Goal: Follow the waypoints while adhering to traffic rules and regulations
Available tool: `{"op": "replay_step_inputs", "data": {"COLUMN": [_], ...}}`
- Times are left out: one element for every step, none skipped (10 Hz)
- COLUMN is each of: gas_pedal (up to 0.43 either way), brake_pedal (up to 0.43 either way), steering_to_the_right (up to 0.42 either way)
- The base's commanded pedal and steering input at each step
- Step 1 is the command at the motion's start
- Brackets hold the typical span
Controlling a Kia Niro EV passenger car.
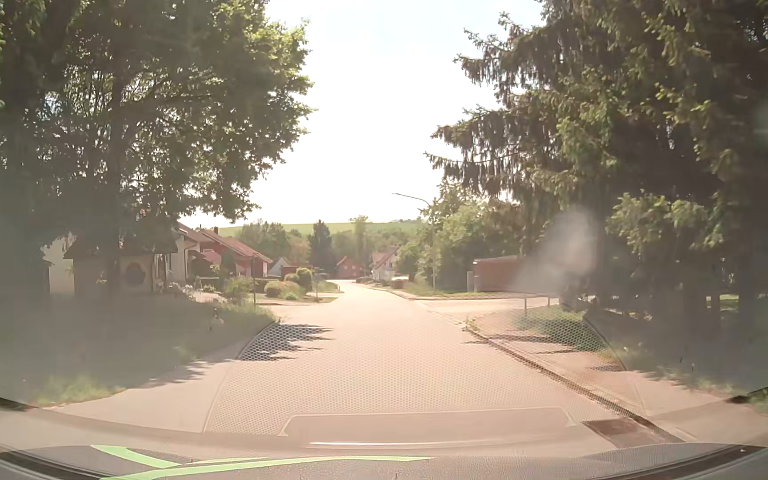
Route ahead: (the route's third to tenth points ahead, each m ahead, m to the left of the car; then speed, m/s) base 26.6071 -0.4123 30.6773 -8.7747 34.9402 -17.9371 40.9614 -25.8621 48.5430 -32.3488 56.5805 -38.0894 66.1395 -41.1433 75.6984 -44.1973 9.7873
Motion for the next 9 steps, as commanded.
{"op": "replay_step_inputs", "data": {"gas_pedal": [0.000, 0.000, 0.000, 0.000, 0.000, 0.000, 0.000, 0.000, 0.000], "brake_pedal": [0.280, 0.280, 0.280, 0.287, 0.287, 0.287, 0.287, 0.293, 0.293], "steering_to_the_right": [0.006, 0.007, 0.007, 0.008, 0.011, 0.014, 0.016, 0.016, 0.018]}}
